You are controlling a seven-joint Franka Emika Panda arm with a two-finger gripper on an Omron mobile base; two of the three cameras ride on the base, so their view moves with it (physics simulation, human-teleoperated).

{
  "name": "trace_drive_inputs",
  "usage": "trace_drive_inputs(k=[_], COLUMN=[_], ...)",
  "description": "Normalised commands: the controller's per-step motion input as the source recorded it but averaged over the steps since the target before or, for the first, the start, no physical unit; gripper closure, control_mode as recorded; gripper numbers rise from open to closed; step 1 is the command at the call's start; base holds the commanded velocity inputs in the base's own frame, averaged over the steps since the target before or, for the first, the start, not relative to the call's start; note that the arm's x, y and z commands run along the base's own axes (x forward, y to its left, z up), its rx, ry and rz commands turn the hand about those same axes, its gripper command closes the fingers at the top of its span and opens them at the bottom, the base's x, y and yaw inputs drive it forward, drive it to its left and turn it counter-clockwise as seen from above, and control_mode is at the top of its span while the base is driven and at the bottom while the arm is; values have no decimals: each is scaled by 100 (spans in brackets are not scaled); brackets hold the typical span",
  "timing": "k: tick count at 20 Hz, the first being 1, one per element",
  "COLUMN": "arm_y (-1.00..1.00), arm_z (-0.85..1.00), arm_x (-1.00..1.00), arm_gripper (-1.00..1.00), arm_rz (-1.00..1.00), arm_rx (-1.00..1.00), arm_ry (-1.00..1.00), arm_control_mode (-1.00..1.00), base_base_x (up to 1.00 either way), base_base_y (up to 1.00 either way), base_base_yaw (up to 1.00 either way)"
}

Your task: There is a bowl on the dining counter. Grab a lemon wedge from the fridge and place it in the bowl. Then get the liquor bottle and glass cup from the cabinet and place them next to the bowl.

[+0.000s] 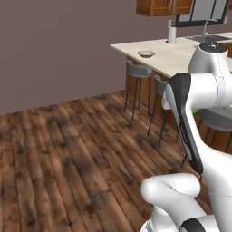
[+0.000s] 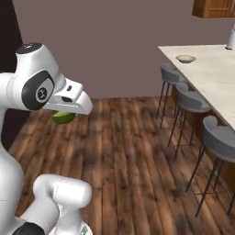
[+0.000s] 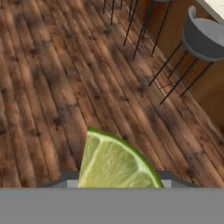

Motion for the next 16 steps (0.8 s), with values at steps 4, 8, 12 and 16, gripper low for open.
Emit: trace_drive_inputs(k=[4,8,12,16], arm_y=[0,0,0,0], arm_z=[0,0,0,0], arm_x=[0,0,0,0], arm_gripper=[100,100,100,100], arm_rz=[0,0,0,0], arm_rx=[0,0,0,0], arm_ry=[0,0,0,0], arm_control_mode=[100,100,100,100], base_base_x=[100,100,100,100], base_base_y=[94,87,84,82], base_base_yaw=[-37,-40,-41,-41])
